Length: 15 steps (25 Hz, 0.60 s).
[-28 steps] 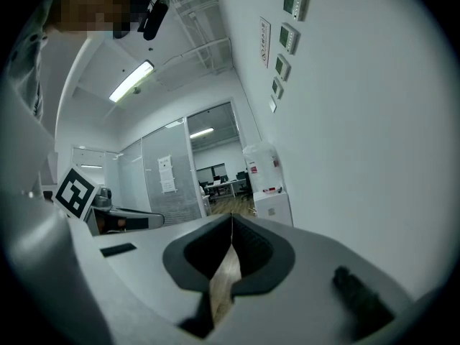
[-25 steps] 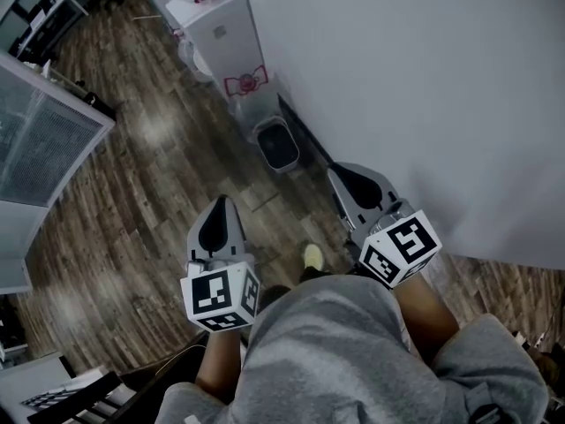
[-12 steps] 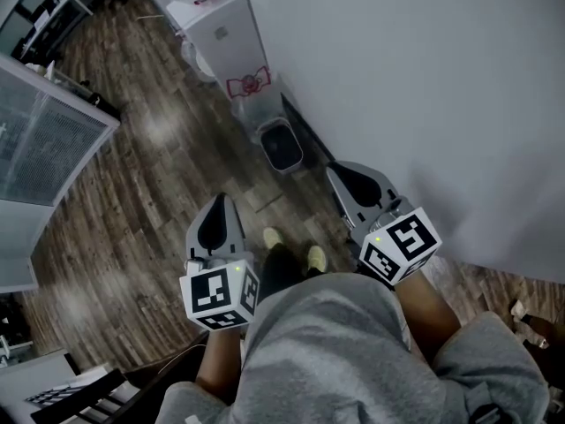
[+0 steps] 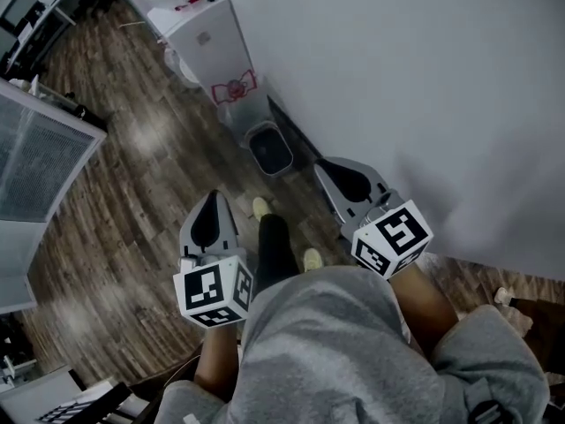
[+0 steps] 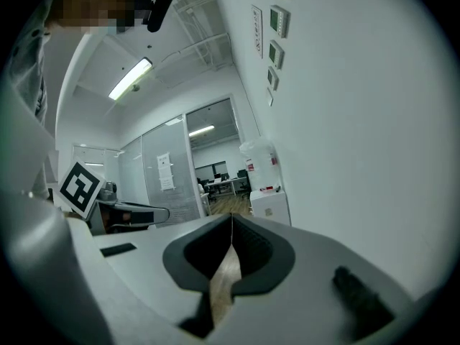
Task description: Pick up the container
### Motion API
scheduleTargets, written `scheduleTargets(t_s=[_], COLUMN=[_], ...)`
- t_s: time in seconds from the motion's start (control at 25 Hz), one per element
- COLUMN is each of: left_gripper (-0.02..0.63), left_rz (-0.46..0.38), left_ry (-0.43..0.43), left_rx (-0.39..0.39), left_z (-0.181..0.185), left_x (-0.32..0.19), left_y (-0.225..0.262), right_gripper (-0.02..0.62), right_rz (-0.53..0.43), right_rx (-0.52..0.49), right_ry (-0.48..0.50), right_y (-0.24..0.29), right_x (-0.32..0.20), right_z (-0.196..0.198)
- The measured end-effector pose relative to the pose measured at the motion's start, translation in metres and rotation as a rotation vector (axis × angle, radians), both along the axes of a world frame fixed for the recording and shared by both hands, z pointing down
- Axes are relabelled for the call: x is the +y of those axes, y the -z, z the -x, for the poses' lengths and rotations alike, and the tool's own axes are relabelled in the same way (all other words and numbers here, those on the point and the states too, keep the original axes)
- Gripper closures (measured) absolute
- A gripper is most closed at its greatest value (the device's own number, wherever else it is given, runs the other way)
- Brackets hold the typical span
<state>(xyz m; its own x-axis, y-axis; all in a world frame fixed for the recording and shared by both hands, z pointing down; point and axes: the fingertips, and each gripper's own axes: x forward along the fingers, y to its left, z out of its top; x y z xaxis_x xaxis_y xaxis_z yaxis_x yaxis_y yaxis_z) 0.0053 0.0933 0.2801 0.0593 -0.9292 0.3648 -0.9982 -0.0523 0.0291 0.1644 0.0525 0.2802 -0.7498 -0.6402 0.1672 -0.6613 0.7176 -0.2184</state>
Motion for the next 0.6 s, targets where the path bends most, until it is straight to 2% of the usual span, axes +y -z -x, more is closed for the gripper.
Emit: scheduleTargets(t_s=[0.2,0.6], left_gripper=[0.594,0.594], left_rz=[0.003,0.054], left_ry=[-0.009,0.002], left_rx=[0.003,0.023], left_z=[0.010,0.059], left_x=[-0.036,-0.117], left_y=[-0.002,-0.015], right_gripper=[0.569,0.571], right_rz=[0.009,0.059], right_rx=[0.001,0.023], right_ry=[-0.001,0.002], right_y=[-0.004,-0.013], right_x=[-0.034,-0.118], right_z=[0.012,0.061])
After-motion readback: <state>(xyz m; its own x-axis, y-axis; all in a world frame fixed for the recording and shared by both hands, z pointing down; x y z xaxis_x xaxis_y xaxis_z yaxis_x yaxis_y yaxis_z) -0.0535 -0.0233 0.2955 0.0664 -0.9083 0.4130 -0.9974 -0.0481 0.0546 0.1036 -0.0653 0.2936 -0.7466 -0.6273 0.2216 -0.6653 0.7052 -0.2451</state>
